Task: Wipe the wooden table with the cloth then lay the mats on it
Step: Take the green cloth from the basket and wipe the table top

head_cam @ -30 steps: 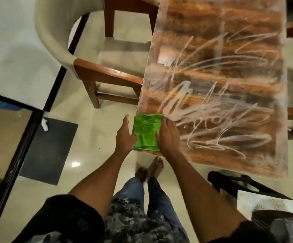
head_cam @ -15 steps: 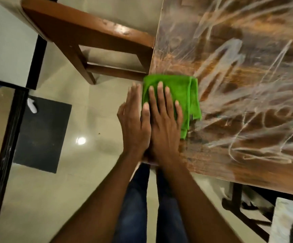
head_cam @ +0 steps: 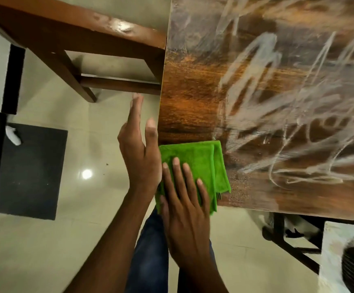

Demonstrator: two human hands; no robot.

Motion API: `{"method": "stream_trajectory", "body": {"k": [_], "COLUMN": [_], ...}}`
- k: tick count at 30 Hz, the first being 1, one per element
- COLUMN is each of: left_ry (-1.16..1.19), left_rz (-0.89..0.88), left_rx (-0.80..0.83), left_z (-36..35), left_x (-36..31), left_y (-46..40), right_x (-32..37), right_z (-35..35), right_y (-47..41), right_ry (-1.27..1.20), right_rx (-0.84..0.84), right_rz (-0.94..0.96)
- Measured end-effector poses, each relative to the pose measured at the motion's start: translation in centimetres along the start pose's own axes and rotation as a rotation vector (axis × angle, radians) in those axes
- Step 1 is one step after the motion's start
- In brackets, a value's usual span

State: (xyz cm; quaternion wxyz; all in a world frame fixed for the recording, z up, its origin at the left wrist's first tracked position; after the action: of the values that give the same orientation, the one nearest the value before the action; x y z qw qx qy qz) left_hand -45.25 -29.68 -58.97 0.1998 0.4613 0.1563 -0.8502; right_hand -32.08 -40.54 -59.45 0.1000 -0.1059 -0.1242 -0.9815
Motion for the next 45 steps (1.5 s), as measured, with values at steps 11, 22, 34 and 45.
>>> {"method": "stream_trajectory", "body": {"k": [11,22,34,45], "left_ry": [-0.423,-0.773,-0.763,-0.714], "left_rz": [-0.371,-0.456,-0.437,-0.364], "left_rx": [0.305,0.376,0.443,0.376], "left_z": [-4.7,-7.3,-7.6,-6.9], "left_x": [-1.9,-2.4,-2.3,-1.6], "left_y": [-0.6,-3.2,-3.1,-3.0], "right_x": [-7.7,-9.6,-9.5,-10.5], "right_z": [4.3,6.0,4.0,7.1], "right_y": [-12.4,-16.4,-6.7,-24.2], "right_ry": [-0.106,0.042,0.020,0.052], "right_rx": [-0.163,-0.207,-0.128,-0.258], "right_rz": [-0.177,-0.124,-0.299,-0.105]}}
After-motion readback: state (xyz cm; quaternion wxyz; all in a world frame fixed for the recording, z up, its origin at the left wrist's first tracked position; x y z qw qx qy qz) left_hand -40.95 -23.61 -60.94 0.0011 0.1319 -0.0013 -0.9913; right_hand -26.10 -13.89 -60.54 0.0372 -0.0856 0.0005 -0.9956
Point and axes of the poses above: each hand's wrist, its own y-axis away from the middle knuckle, its own z-axis out of the back of the hand, x = y × z, the point moved 3 cm from there along -y, towards the middle knuckle, and after that the axes turned 6 degrees about -z, right-handed, at the moved point
